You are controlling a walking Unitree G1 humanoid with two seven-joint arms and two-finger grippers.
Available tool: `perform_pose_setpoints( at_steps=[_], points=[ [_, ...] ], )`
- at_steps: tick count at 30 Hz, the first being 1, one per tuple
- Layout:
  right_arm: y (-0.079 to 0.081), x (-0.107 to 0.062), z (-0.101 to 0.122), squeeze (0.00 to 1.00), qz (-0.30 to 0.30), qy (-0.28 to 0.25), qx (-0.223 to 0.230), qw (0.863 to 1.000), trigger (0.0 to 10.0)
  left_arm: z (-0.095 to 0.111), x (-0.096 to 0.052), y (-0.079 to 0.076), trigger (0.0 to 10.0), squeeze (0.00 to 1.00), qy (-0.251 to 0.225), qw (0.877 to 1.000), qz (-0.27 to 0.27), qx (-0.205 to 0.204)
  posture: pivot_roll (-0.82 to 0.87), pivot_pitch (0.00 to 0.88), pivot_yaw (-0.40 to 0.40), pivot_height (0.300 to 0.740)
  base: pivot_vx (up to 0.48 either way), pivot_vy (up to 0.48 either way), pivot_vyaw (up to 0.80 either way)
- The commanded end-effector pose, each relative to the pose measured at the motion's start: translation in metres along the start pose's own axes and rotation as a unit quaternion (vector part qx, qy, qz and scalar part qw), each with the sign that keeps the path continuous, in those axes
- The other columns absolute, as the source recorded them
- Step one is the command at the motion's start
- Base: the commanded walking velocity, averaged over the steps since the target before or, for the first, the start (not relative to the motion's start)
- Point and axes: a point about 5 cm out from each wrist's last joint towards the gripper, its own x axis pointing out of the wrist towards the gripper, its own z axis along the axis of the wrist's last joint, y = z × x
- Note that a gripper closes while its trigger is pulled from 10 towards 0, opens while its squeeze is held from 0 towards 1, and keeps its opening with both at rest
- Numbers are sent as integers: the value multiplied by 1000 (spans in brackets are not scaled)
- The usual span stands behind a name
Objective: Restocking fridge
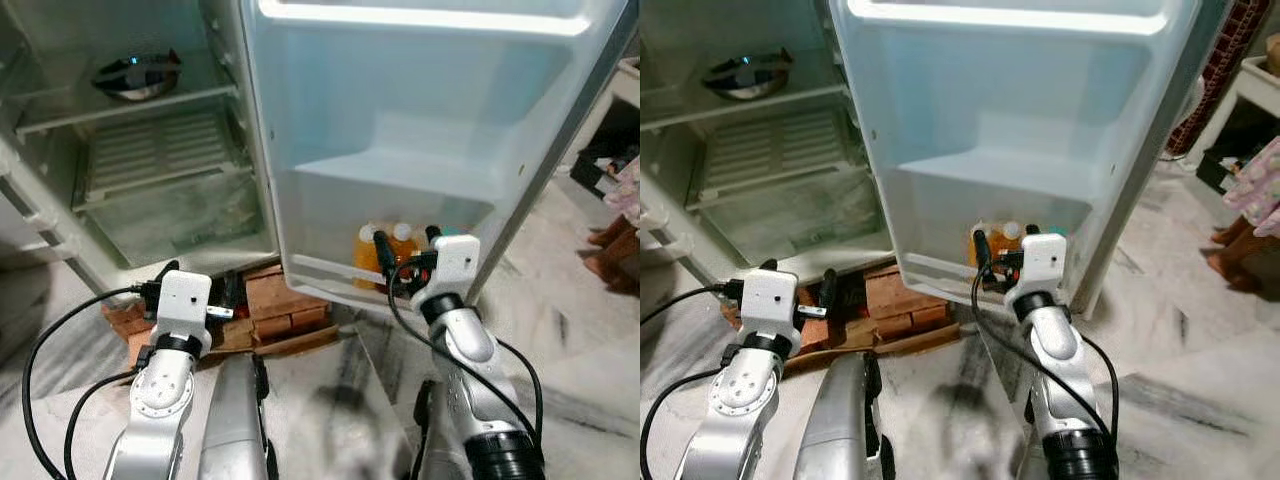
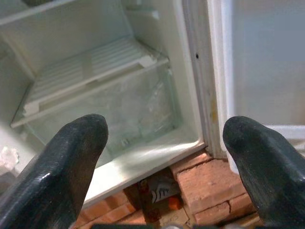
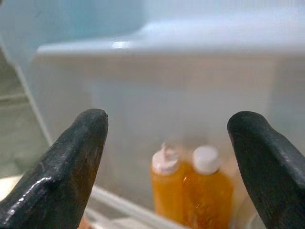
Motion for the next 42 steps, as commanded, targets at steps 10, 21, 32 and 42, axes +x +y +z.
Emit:
perform_pose_setpoints(
  at_steps=[10,21,32,42],
  points=[
    [2,8,6,0,-2,-2,11,1000,10000,2,3,-1,10000,0,-12,1000,0,4,-16,0,38,667,0,0,0],
    [3,19,8,0,-6,3,38,999,10000,5,11,-4,10000,0,-18,999,29,10,-31,0,51,737,0,0,0],
    [7,20,4,0,-1,15,53,999,10000,14,23,-16,10000,0,-32,999,15,21,-42,4,76,740,0,0,0],
    [8,18,-11,0,8,61,58,996,10000,10,19,-12,10000,0,-29,999,20,26,-36,15,78,740,-80,0,0]
  ],
)
